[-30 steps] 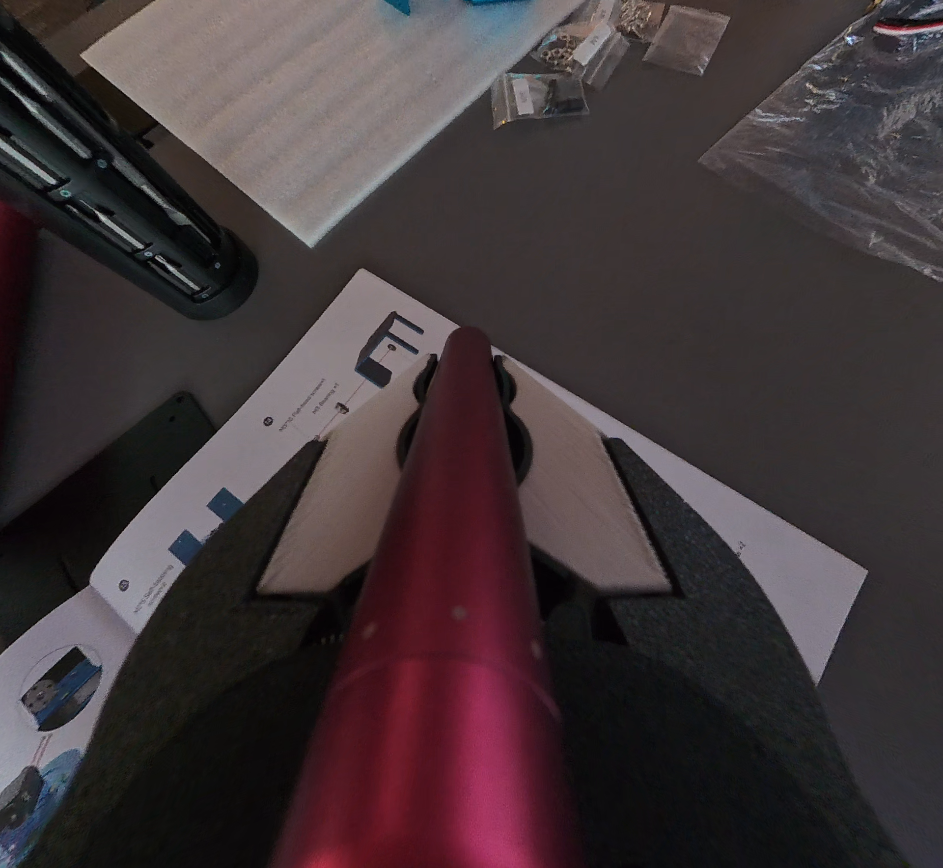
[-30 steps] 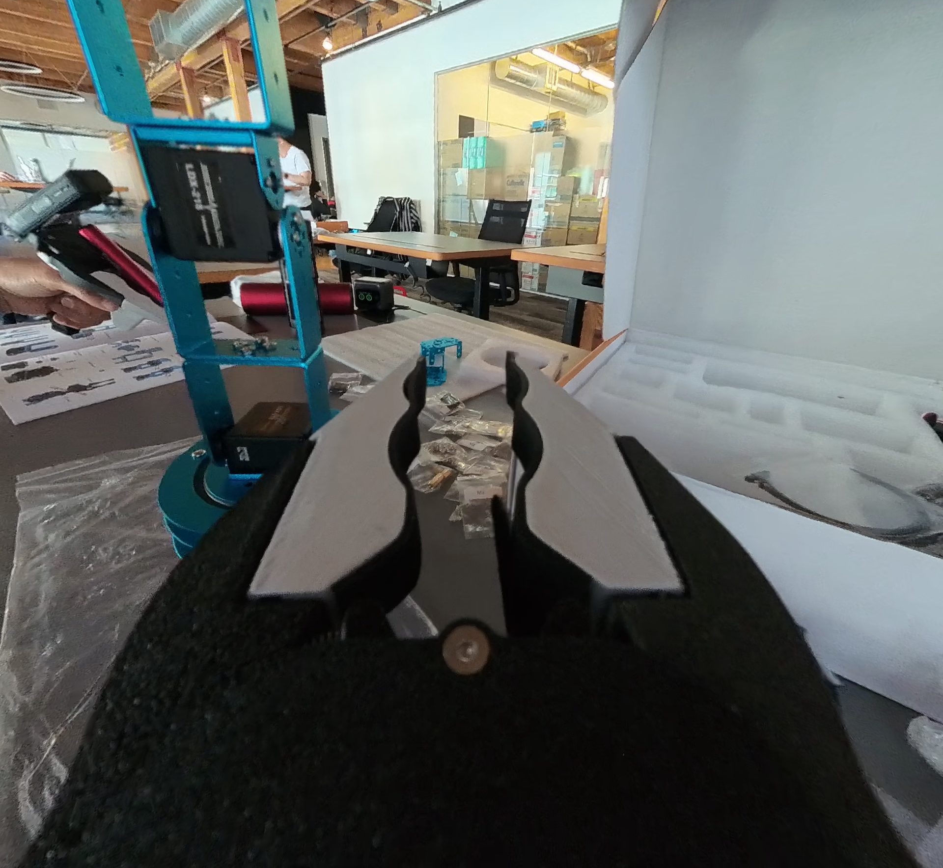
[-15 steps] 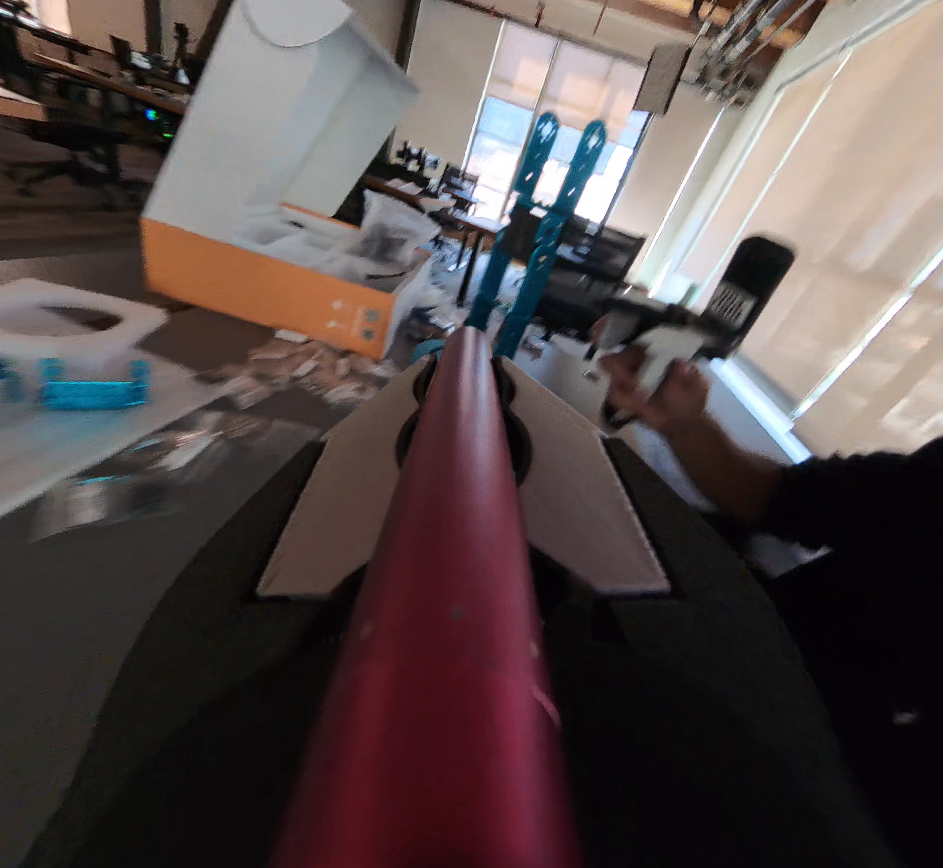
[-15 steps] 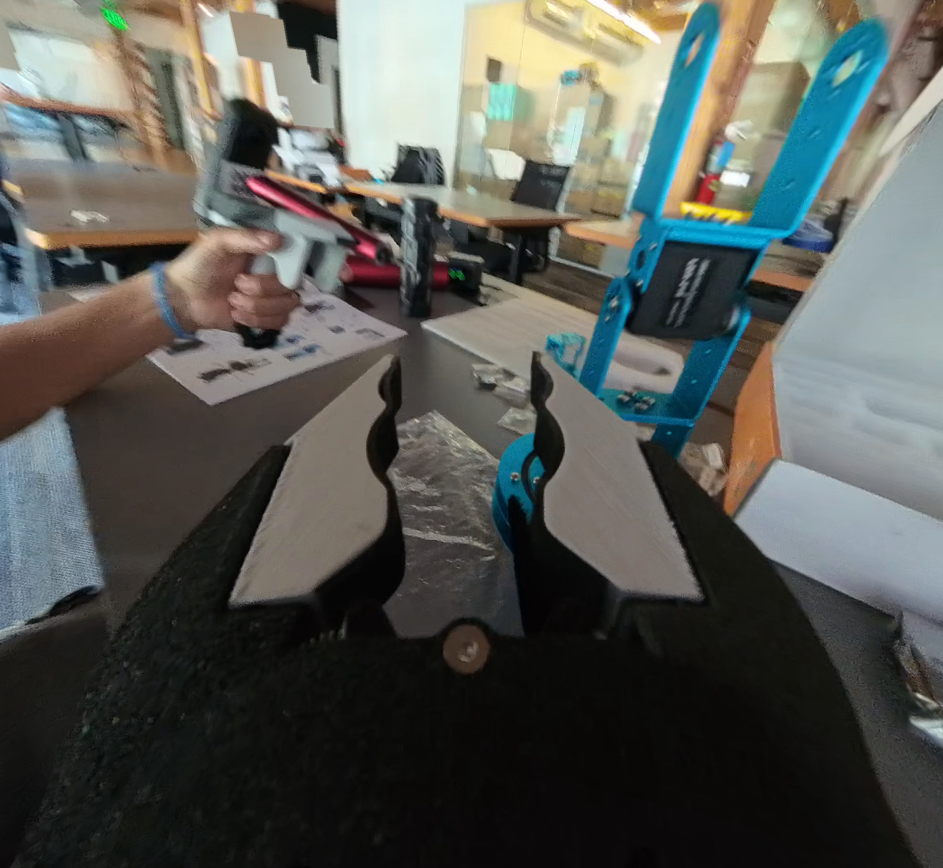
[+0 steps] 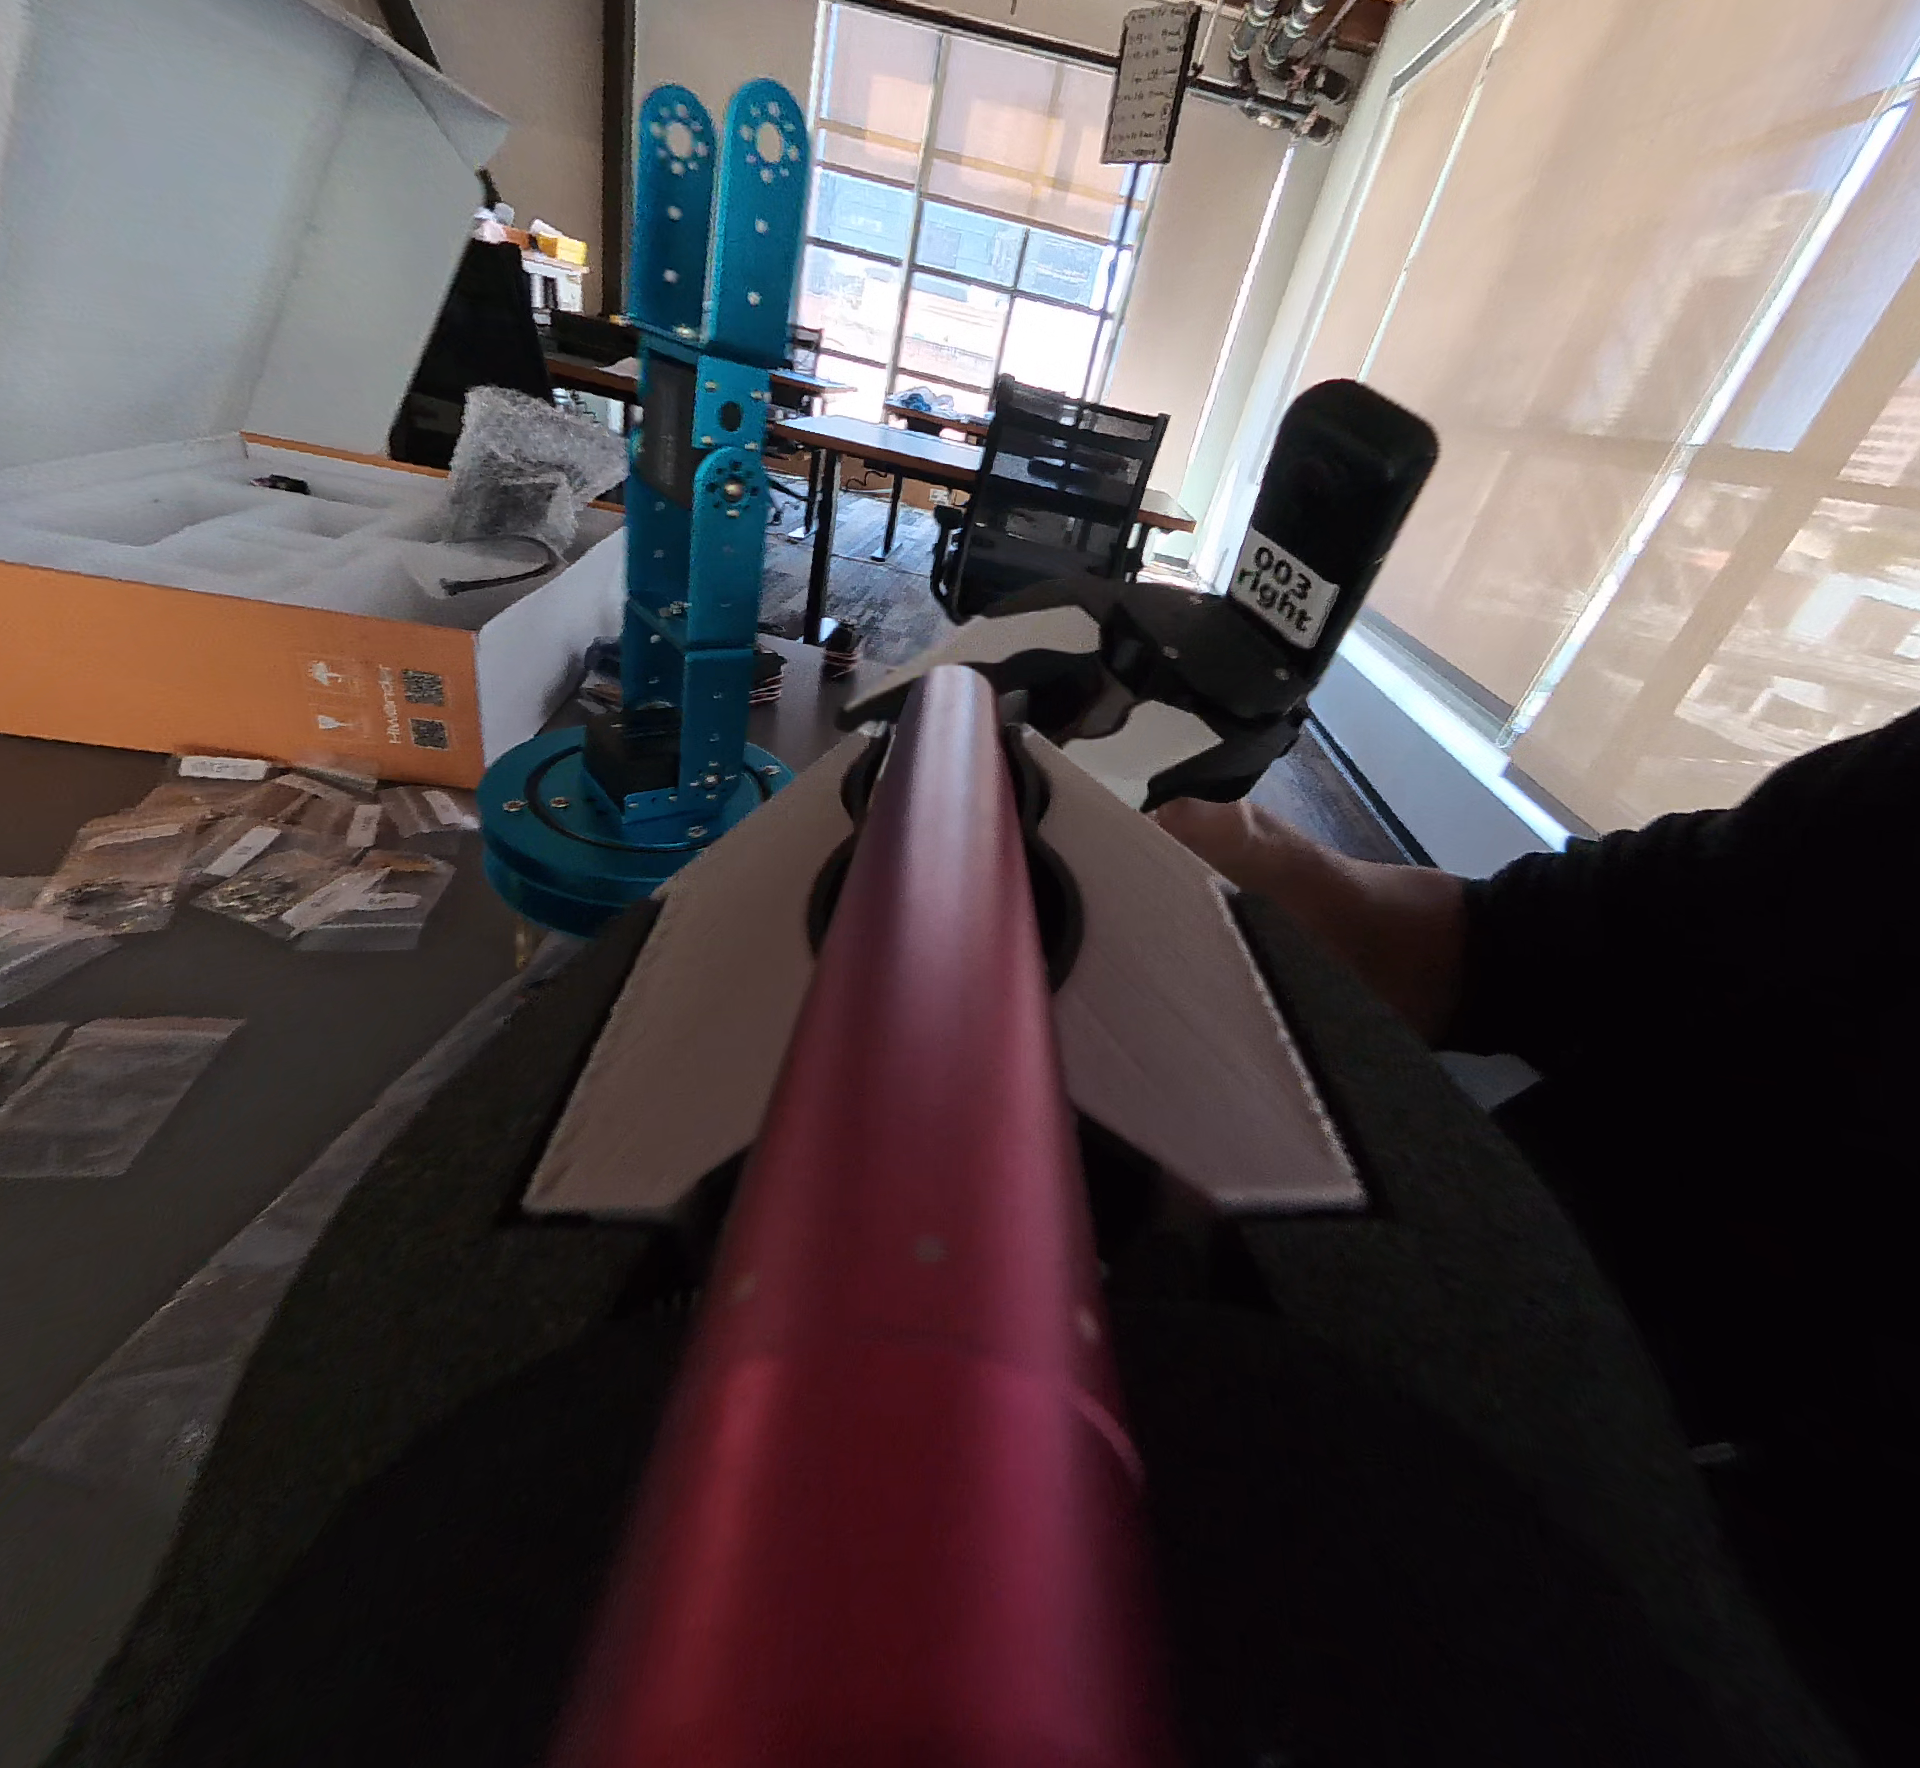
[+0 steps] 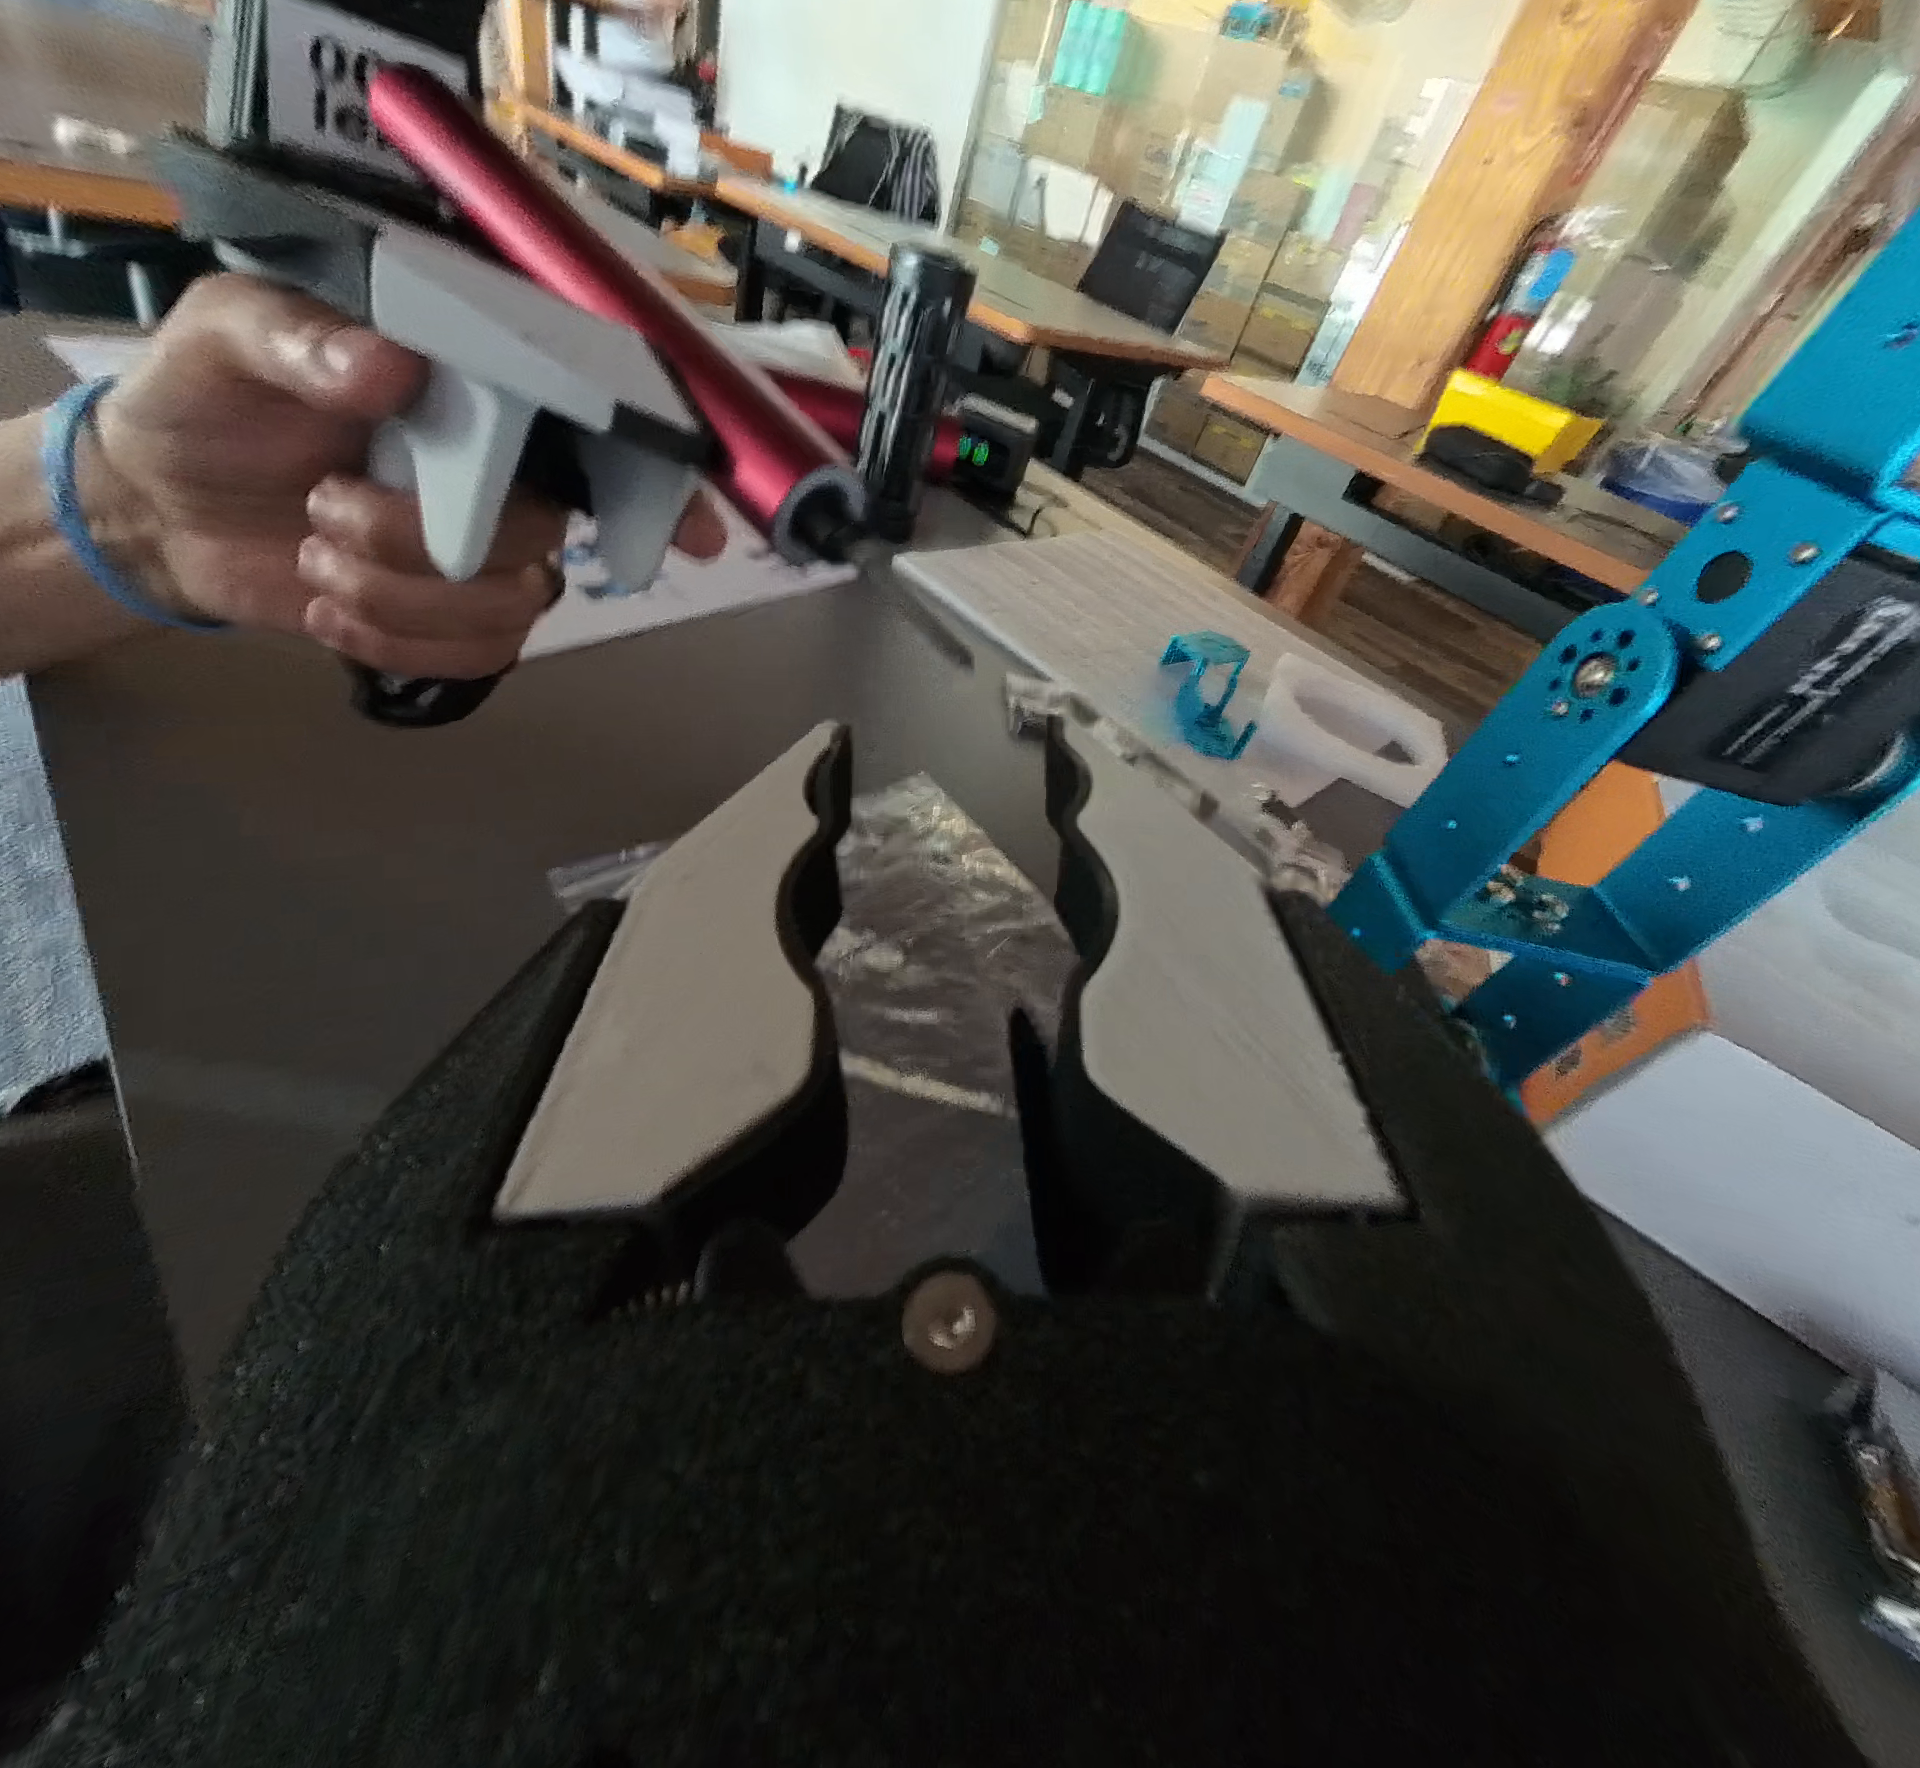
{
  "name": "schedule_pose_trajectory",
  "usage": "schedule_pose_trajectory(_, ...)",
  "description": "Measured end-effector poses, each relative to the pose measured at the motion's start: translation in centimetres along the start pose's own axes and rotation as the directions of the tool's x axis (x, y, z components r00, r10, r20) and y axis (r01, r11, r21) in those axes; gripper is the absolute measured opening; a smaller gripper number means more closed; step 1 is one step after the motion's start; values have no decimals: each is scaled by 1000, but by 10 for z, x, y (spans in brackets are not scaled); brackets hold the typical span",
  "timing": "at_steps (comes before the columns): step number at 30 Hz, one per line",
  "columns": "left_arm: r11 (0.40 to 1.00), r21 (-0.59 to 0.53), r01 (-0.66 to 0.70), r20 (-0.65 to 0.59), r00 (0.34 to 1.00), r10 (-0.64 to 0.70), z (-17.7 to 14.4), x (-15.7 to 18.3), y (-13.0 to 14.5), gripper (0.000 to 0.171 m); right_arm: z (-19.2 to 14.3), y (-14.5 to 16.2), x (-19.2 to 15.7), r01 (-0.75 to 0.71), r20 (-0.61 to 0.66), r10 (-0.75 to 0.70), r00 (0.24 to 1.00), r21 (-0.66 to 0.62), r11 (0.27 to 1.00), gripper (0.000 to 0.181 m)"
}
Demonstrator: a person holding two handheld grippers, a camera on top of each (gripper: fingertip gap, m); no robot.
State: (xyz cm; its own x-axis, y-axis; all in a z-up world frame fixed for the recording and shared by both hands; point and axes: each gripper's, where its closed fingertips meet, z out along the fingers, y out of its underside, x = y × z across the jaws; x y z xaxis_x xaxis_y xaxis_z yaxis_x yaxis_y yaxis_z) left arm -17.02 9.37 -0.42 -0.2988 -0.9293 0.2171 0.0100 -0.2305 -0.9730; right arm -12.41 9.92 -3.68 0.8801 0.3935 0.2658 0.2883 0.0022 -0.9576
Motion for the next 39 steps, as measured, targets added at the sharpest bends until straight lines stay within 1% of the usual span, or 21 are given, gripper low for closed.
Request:
schedule_pose_trajectory(3, 997, -48, -59, 126, 990, 65, -10, -28, 3, 22, -9, 24, 16, 49, -9, -51, 999, -134, 990, 32)
schedule_pose_trajectory(4, 994, -80, -80, 141, 986, 91, -13, -33, 8, 22, -17, 32, 27, 26, -30, -32, 999, -174, 984, 37)
schedule_pose_trajectory(5, 989, -117, -90, 135, 985, 106, -15, -34, 14, 22, -28, 39, 38, 7, -51, -18, 999, -203, 979, 36)
schedule_pose_trajectory(6, 984, -148, -100, 128, 984, 120, -17, -34, 21, 22, -44, 46, 50, 0, -75, -17, 997, -225, 974, 32)
schedule_pose_trajectory(8, 972, -191, -139, 135, 977, 167, -17, -33, 35, 22, -83, 65, 85, -21, -188, -37, 981, -297, 955, 33)
schedule_pose_trajectory(9, 962, -220, -160, 132, 973, 192, -15, -31, 44, 22, -106, 79, 98, -53, -219, -24, 976, -340, 939, 33)
schedule_pose_trajectory(12, 916, -324, -235, 127, 949, 288, -2, -28, 70, 22, -172, 122, 128, -228, -329, 98, 939, -385, 894, 33)
schedule_pose_trajectory(13, 898, -350, -265, 125, 937, 325, 5, -27, 75, 22, -191, 137, 129, -295, -341, 160, 926, -393, 871, 33)
schedule_pose_trajectory(15, 876, -368, -311, 97, 924, 369, 19, -20, 80, 21, -217, 156, 130, -393, -374, 253, 892, -365, 844, 34)
schedule_pose_trajectory(16, 867, -377, -325, 74, 923, 378, 27, -16, 82, 22, -220, 158, 123, -415, -354, 293, 888, -343, 843, 34)
schedule_pose_trajectory(18, 841, -411, -350, 18, 920, 392, 43, -9, 88, 22, -208, 153, 102, -408, -258, 335, 906, -329, 852, 31)
schedule_pose_trajectory(19, 829, -420, -369, 2, 913, 407, 52, -8, 90, 21, -195, 151, 91, -373, -200, 319, 926, -357, 857, 31)
schedule_pose_trajectory(21, 806, -455, -378, -55, 915, 399, 65, -5, 99, 22, -165, 149, 73, -246, -73, 238, 969, -434, 867, 31)
schedule_pose_trajectory(23, 816, -463, -347, -85, 933, 349, 74, -5, 105, 21, -136, 151, 69, -135, 29, 171, 985, -487, 863, 29)
schedule_pose_trajectory(26, 858, -410, -310, -133, 951, 280, 73, -5, 106, 22, -105, 159, 62, -73, 186, 203, 961, -540, 839, 26)
schedule_pose_trajectory(28, 886, -370, -281, -141, 959, 246, 65, -9, 103, 21, -96, 172, 66, -53, 205, 213, 955, -592, 805, 23)
schedule_pose_trajectory(30, 887, -354, -297, -149, 954, 260, 55, -11, 101, 22, -90, 178, 70, -60, 207, 227, 952, -601, 797, 19)
schedule_pose_trajectory(32, 888, -333, -317, -159, 947, 278, 46, -11, 97, 22, -87, 179, 68, -94, 225, 281, 933, -601, 794, 16)
schedule_pose_trajectory(35, 927, -286, -244, -167, 965, 203, 41, -7, 91, 21, -88, 189, 66, -61, 234, 272, 934, -643, 763, 12)
schedule_pose_trajectory(38, 946, -270, -177, -173, 976, 134, 43, -5, 90, 21, -89, 189, 64, -27, 255, 241, 937, -632, 775, 0)
schedule_pose_trajectory(39, 951, -269, -155, -166, 980, 113, 44, -5, 90, 21, -88, 188, 64, -18, 257, 229, 939, -628, 778, 0)
